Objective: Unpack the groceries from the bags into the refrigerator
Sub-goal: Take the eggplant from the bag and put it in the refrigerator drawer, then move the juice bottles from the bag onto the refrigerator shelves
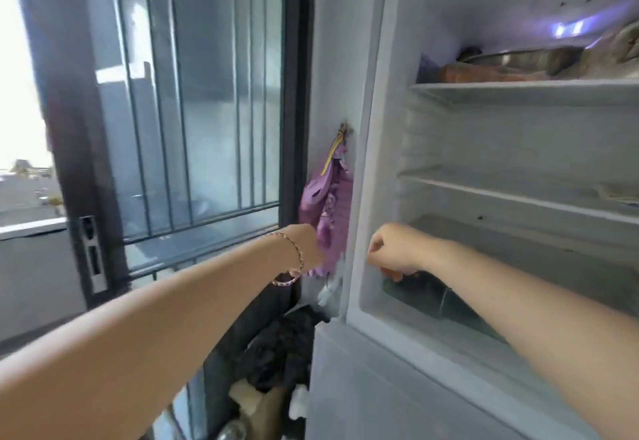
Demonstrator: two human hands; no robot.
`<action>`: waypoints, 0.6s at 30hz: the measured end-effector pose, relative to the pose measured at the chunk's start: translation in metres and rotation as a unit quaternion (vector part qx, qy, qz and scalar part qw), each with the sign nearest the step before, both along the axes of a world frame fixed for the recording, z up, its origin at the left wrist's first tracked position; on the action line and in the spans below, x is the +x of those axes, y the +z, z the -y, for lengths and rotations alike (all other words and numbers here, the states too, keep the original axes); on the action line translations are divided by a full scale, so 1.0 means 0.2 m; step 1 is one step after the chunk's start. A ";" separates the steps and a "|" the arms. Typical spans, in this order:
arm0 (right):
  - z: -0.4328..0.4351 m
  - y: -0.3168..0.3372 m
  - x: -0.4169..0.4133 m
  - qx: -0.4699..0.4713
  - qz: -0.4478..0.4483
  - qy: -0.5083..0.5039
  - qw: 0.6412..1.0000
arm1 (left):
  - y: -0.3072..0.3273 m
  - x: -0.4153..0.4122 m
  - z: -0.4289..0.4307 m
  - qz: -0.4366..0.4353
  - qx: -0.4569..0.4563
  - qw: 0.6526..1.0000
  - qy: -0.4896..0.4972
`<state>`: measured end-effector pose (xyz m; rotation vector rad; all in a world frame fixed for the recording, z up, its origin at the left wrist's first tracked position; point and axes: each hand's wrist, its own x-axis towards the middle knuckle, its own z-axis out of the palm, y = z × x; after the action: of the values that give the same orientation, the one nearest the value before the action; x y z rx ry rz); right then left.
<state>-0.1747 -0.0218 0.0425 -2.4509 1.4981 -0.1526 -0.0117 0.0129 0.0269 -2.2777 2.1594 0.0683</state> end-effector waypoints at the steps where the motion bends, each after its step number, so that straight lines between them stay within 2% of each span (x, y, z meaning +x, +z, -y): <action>1: -0.05 -0.03 0.06 0.002 -0.006 0.015 1.000 | -0.04 0.05 -0.09 -0.013 -0.001 1.000 0.021; 4: -0.31 -0.13 0.35 -0.008 -0.042 0.092 0.995 | -0.20 0.29 -0.48 -0.089 -0.003 0.986 0.143; 7: -0.67 -0.25 0.65 -0.042 -0.092 0.198 0.975 | -0.38 0.50 -0.99 -0.175 -0.012 0.944 0.280; 13: -1.64 -0.51 1.22 -0.034 -0.067 0.410 0.909 | -0.65 0.80 -2.22 -0.176 -0.013 0.862 0.476; 18: -2.70 -0.68 1.55 -0.056 -0.091 0.553 0.827 | -0.76 0.85 -3.37 -0.139 -0.030 0.764 0.630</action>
<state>0.1347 0.5178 -0.0930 -3.0423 -0.0941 0.2383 0.1574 0.6868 -0.1258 -3.3786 0.2377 0.3336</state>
